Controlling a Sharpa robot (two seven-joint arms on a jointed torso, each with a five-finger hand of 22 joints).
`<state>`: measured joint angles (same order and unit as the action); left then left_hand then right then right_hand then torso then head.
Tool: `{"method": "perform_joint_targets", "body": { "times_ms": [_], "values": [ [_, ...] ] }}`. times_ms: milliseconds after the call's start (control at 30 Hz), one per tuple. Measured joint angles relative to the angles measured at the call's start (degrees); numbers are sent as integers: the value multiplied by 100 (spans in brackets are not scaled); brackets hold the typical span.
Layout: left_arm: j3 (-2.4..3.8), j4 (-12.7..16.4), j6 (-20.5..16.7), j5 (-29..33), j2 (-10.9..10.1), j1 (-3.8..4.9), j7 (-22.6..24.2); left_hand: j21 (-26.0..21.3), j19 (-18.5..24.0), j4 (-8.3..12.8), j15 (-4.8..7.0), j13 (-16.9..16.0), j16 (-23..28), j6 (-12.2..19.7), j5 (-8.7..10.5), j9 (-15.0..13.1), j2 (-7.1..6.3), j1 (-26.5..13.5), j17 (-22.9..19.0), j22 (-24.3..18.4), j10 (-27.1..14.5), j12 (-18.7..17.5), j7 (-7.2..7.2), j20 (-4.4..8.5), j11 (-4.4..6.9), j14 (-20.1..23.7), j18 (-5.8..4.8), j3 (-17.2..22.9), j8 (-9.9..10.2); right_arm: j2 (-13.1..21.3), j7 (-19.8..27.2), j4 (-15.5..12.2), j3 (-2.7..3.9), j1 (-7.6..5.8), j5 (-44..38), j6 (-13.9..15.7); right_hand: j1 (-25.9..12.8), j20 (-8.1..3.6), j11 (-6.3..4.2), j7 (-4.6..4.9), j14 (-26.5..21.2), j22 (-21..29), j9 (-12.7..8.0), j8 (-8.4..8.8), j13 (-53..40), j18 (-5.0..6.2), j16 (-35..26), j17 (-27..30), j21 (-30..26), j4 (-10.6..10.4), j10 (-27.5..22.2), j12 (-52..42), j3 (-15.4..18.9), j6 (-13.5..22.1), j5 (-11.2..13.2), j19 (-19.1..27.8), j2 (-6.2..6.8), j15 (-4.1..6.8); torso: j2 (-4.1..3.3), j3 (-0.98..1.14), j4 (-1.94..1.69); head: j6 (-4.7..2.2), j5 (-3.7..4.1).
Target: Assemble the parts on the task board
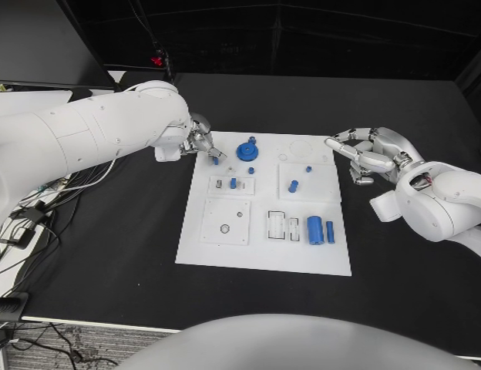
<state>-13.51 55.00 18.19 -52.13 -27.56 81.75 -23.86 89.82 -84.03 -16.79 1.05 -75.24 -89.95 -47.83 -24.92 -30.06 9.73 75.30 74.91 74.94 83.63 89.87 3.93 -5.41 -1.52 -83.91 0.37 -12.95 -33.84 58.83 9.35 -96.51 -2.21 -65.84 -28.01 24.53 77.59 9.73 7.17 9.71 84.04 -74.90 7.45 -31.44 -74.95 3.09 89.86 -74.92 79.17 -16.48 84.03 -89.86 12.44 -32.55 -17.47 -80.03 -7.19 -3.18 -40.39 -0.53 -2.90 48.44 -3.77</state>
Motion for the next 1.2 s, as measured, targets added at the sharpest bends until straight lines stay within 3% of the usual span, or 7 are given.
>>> {"method": "perform_joint_targets", "body": {
  "times_ms": [833,867,933,1000,1200],
  "values": [
    [0,-29,37,-1,17,-1,-10,0,0,9,13,-7,0,-40,-67,-17,-58,69,0,-2,-21,41,0,0,-23,13,0,183,22,11,-32,-12,0,0,-22,2,0,0,0,0,0,0,0,0,0,0,0,1,-24,0,0,0,0,0,0,0,0,0,-1,1,0,24,22],
    [0,-29,40,-1,18,-1,-11,0,0,11,14,-271,0,-40,-70,-18,-53,118,0,-2,-21,41,0,0,-23,14,0,207,25,11,-33,-12,0,0,-23,2,0,0,0,0,0,0,0,0,0,0,0,1,-24,0,0,0,0,0,0,0,0,0,-1,1,0,25,23],
    [0,-32,43,-1,19,-1,-12,0,0,17,14,-433,0,-40,-106,-25,-51,161,0,-2,-21,40,0,0,-23,14,0,256,44,11,-34,-13,0,0,-24,2,0,0,0,0,0,0,0,0,0,0,0,1,-24,0,0,0,0,0,0,0,0,0,-1,1,-1,27,23],
    [0,-35,46,-1,21,-1,-13,0,0,29,14,-1071,0,-40,-133,-43,-47,378,0,-2,-21,40,0,0,-23,14,0,346,44,11,-36,-14,0,0,-26,2,0,0,0,0,0,0,1,0,0,0,0,1,-24,0,0,0,0,0,0,0,0,0,-1,1,-1,29,23],
    [0,-44,58,-1,30,-1,-14,0,0,24,14,-1071,0,-40,-174,-59,-192,541,0,-3,-22,43,0,0,-24,14,0,514,75,10,-39,-14,0,0,-29,2,0,0,0,0,0,0,1,0,0,0,0,1,-24,-14,0,0,13,0,-22,0,0,0,-1,-1,-1,37,19]
  ]
}}
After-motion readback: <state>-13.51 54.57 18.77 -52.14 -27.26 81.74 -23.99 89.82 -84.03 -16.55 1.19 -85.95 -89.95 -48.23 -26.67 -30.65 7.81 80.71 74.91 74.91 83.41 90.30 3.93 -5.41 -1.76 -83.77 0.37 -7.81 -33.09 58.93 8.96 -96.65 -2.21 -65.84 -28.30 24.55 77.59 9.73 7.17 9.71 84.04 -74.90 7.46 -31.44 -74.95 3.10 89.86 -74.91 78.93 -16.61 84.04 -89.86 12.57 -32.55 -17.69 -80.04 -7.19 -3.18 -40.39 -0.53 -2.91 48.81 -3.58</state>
